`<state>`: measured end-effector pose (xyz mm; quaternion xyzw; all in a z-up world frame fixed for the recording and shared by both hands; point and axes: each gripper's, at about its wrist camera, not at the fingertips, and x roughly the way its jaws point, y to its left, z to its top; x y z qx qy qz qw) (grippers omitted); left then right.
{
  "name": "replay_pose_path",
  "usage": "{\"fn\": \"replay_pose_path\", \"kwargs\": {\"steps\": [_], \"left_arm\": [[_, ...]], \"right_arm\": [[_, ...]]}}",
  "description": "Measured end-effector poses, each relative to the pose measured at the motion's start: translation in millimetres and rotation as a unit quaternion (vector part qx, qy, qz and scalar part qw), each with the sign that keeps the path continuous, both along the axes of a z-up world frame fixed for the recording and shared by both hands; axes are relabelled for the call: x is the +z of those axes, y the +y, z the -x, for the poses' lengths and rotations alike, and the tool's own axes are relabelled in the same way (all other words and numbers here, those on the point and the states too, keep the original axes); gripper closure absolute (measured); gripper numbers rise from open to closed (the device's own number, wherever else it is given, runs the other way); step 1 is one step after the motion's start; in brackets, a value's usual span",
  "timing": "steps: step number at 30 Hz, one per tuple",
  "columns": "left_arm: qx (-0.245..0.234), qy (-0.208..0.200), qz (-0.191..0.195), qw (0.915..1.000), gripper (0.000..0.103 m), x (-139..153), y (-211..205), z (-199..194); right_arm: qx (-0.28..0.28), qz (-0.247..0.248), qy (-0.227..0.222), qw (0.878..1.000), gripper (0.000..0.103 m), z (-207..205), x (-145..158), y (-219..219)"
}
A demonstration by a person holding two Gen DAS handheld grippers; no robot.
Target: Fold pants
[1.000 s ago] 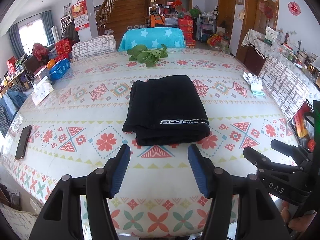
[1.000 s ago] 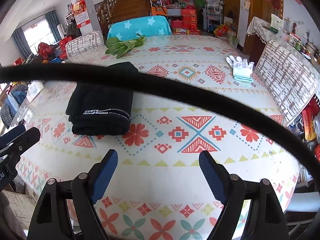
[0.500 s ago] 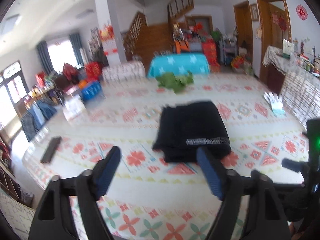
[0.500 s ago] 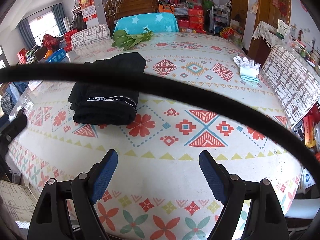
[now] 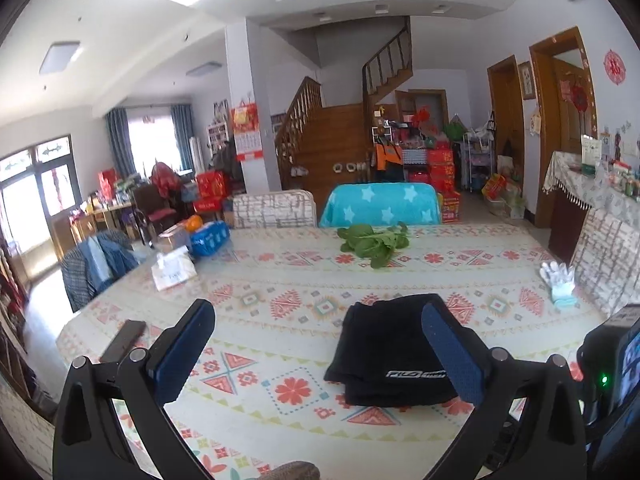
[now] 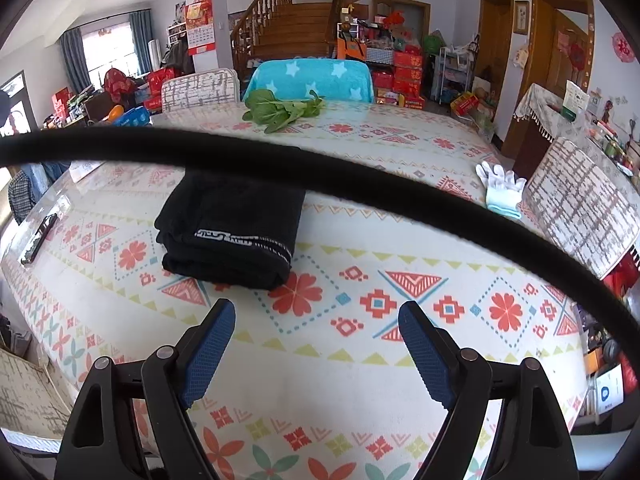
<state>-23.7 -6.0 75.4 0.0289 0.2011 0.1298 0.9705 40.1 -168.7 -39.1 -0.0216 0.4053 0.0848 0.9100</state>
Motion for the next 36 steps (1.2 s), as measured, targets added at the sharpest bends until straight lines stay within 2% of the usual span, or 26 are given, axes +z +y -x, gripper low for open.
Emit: {"fn": "replay_pose_path", "kwargs": {"steps": [2,6,10,15,22,36], "left_arm": [[-0.003,0.011,0.019,0.9998,0.0,0,4,-6],[-0.014,0.062,0.053,0.9966,0.0,-15,10,-17],[-0.006,0.109,0.05,0.9928,0.0,-39,9,-22],[-0.006,0.148,0.047,0.9878,0.0,-61,3,-25],[-0.013,0.177,0.042,0.9833,0.0,-78,-5,-30],[-0.015,0.22,0.069,0.9729,0.0,-101,3,-47]], "right_arm": [[-0.003,-0.012,0.007,1.0,0.015,-6,3,0],[-0.004,-0.018,0.006,1.0,0.015,-6,5,4],[0.003,-0.008,0.01,1.0,0.015,0,-3,11],[0.01,-0.004,0.018,1.0,0.015,1,-10,13],[0.012,0.0,0.026,1.0,0.015,-2,-17,11],[0.019,0.01,0.043,0.999,0.015,-13,-28,16]]}}
